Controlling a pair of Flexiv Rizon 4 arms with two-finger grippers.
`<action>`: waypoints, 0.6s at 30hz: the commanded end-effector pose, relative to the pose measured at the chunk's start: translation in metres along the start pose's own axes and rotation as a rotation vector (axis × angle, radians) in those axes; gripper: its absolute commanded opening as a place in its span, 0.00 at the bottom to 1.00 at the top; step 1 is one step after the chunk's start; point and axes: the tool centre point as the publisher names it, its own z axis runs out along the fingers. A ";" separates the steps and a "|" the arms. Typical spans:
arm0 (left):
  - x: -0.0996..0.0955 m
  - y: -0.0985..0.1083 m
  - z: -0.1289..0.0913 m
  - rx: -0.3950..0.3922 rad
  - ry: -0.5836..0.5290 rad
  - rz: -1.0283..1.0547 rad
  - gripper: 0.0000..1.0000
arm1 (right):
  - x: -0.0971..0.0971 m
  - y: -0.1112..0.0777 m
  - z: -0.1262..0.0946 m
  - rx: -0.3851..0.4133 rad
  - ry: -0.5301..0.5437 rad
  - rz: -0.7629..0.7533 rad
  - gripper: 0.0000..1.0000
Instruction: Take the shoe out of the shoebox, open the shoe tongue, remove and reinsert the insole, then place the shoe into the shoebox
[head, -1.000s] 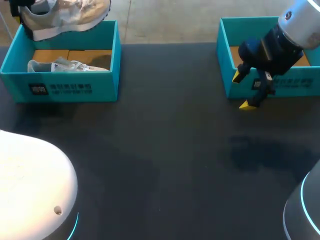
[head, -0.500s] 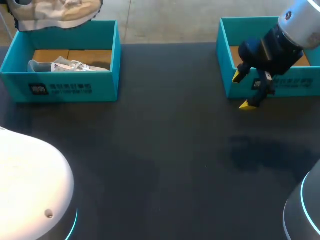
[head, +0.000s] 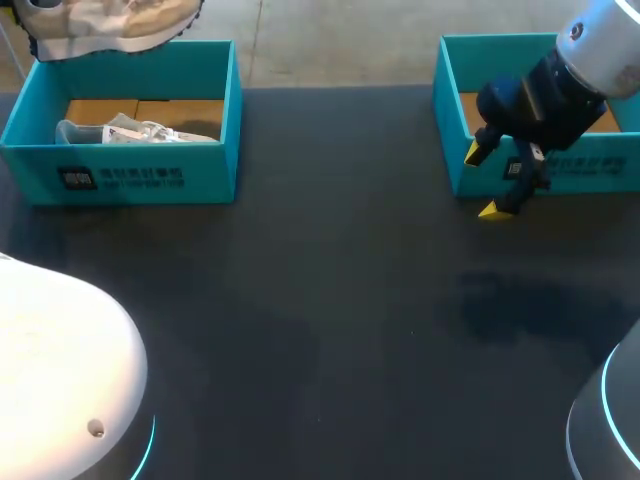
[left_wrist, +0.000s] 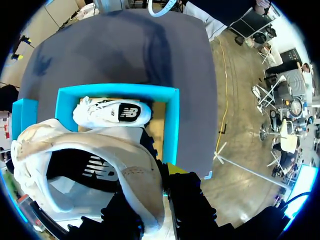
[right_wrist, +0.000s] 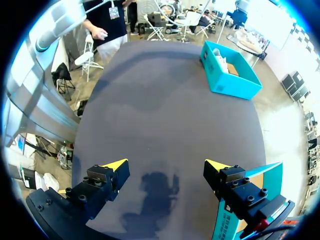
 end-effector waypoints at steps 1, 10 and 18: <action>-0.001 0.002 0.004 -0.011 0.007 0.000 0.00 | -0.001 0.001 0.001 0.003 0.001 0.001 1.00; -0.004 0.019 0.031 -0.054 0.033 -0.014 0.00 | -0.001 0.001 0.001 0.003 0.001 0.001 1.00; -0.002 0.033 0.057 -0.097 0.037 -0.058 0.00 | -0.001 0.001 0.001 0.003 0.001 0.001 1.00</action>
